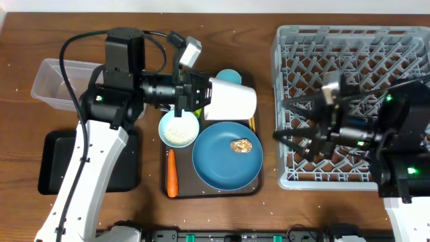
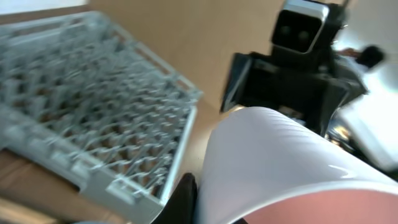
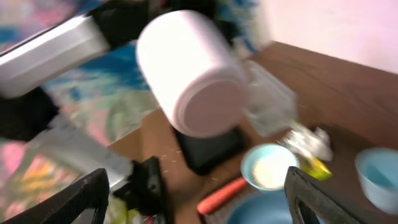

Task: Sort waste into correct bins and load items into the dishwasher rack
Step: 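Lift the pink cup and pass it to the right gripper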

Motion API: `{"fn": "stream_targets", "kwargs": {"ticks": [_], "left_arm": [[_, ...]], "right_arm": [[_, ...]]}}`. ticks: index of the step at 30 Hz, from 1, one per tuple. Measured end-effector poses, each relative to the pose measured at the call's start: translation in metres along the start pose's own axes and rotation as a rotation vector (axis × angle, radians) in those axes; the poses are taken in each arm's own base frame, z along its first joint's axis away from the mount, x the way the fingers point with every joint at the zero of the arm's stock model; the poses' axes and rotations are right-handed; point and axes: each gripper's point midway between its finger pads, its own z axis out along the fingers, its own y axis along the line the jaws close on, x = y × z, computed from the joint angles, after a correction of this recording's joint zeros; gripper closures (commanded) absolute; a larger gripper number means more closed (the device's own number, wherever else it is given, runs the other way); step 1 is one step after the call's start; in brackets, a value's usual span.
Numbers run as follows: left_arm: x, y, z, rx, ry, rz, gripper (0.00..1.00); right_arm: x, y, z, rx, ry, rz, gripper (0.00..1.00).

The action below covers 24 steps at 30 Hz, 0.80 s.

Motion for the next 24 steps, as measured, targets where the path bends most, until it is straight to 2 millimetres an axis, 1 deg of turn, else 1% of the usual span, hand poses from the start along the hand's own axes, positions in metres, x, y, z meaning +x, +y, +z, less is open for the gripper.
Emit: {"fn": "stream_targets", "kwargs": {"ticks": [2, 4, 7, 15, 19, 21, 24], "left_arm": [[0.000, -0.007, 0.001, 0.040, 0.003, 0.004, 0.94], [0.001, -0.012, 0.001, 0.067, 0.007, 0.003, 0.94], [0.002, -0.017, 0.002, 0.098, 0.012, 0.004, 0.94], [0.003, -0.025, 0.002, 0.139, 0.017, -0.001, 0.94], [0.003, -0.026, 0.003, 0.146, 0.021, -0.010, 0.94], [0.003, -0.026, 0.004, 0.143, 0.022, -0.017, 0.94], [0.003, -0.025, 0.003, 0.140, 0.021, -0.022, 0.94]], "right_arm": [[-0.002, 0.016, 0.011, -0.071, 0.009, -0.060, 0.14], [-0.002, 0.028, 0.019, -0.113, 0.018, -0.099, 0.13], [-0.002, 0.034, 0.030, -0.116, 0.025, -0.131, 0.12], [-0.010, 0.024, 0.040, -0.028, 0.002, -0.180, 0.12], [-0.012, 0.009, 0.045, 0.029, -0.004, -0.176, 0.12], [-0.015, 0.004, 0.048, 0.029, -0.009, -0.180, 0.13], [-0.021, 0.006, 0.054, 0.000, -0.028, -0.208, 0.16]]}}
